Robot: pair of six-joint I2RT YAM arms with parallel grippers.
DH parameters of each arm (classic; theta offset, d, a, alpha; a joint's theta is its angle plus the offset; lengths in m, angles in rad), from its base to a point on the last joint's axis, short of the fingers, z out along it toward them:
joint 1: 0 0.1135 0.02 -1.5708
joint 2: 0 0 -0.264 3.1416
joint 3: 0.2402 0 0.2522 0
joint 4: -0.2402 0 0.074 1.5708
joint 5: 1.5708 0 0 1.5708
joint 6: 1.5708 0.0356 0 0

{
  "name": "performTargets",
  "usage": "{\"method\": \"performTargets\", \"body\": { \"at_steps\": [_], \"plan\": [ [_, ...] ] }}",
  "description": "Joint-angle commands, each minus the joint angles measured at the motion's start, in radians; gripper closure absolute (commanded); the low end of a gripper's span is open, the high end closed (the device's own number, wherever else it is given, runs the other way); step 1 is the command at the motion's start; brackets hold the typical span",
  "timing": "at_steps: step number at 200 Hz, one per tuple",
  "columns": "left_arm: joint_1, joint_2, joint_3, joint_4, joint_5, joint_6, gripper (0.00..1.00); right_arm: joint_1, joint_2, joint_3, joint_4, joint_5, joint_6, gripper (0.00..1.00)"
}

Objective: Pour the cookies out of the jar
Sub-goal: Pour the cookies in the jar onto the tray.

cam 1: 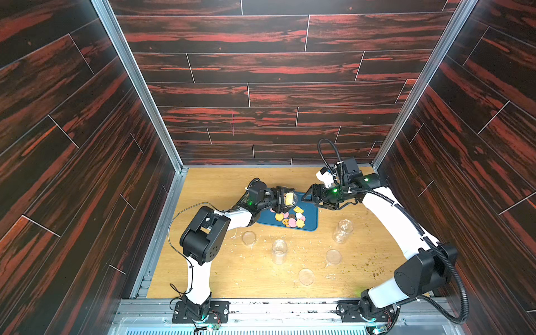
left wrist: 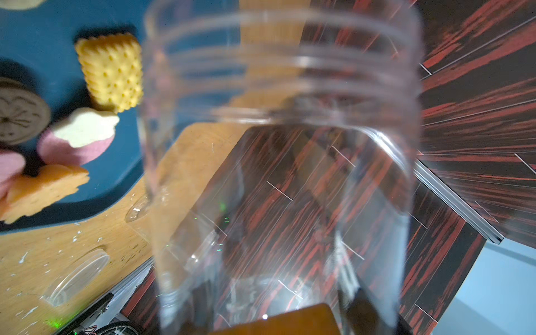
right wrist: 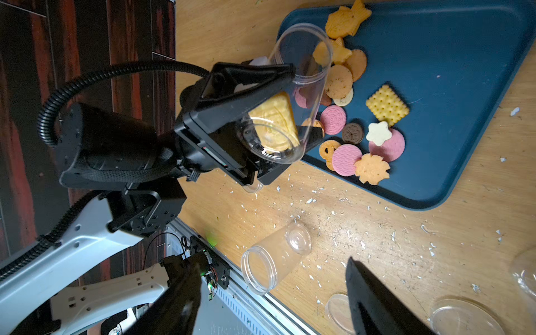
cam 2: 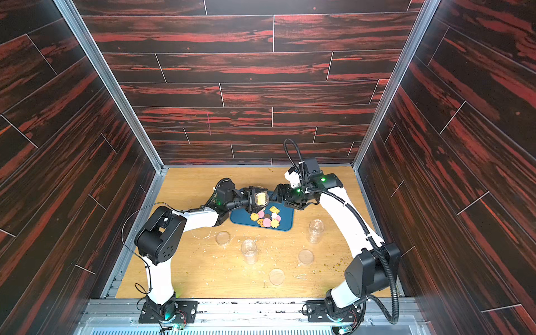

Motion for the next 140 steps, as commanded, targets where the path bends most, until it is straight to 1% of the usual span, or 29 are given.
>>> {"method": "performTargets", "body": {
  "at_steps": [1,16,30,48,62,68,90,110,119,128,136,140],
  "plan": [
    [-0.01,-0.046,-0.004,0.072,-0.023,-0.053,0.4,0.004,-0.034,-0.01,0.001,-0.012,0.001,0.18],
    [-0.01,-0.036,-0.004,0.086,-0.003,-0.051,0.39,0.004,-0.039,-0.012,0.002,-0.003,-0.002,0.18],
    [-0.02,-0.052,-0.041,0.127,-0.052,-0.091,0.4,0.004,-0.033,-0.009,-0.004,-0.005,-0.005,0.18],
    [-0.019,-0.049,-0.047,0.067,-0.019,-0.047,0.39,0.004,-0.035,-0.013,0.003,-0.001,-0.004,0.18],
    [-0.033,-0.038,-0.099,0.174,-0.079,-0.119,0.4,0.004,-0.025,-0.008,0.003,-0.01,-0.003,0.18],
    [-0.042,-0.035,-0.09,0.185,-0.069,-0.129,0.4,0.004,-0.021,0.0,-0.005,-0.009,-0.005,0.18],
    [-0.037,-0.034,-0.045,0.058,-0.012,-0.037,0.4,0.004,-0.028,-0.008,0.007,0.005,-0.005,0.18],
    [-0.036,-0.045,-0.037,0.098,-0.014,-0.065,0.4,0.004,-0.017,0.002,-0.008,-0.008,-0.004,0.18],
    [-0.031,-0.074,-0.047,0.034,0.006,-0.026,0.4,0.004,-0.027,-0.004,-0.004,0.005,-0.006,0.18],
    [-0.02,-0.092,-0.064,-0.045,-0.01,0.025,0.39,0.004,-0.034,-0.012,0.001,0.015,-0.006,0.18],
    [-0.009,-0.079,-0.059,-0.076,-0.029,0.05,0.4,0.004,-0.032,-0.012,0.001,0.015,-0.009,0.18],
    [-0.004,-0.058,-0.047,-0.069,-0.021,0.053,0.4,0.003,-0.026,-0.011,-0.001,0.012,-0.01,0.18]
  ]
}}
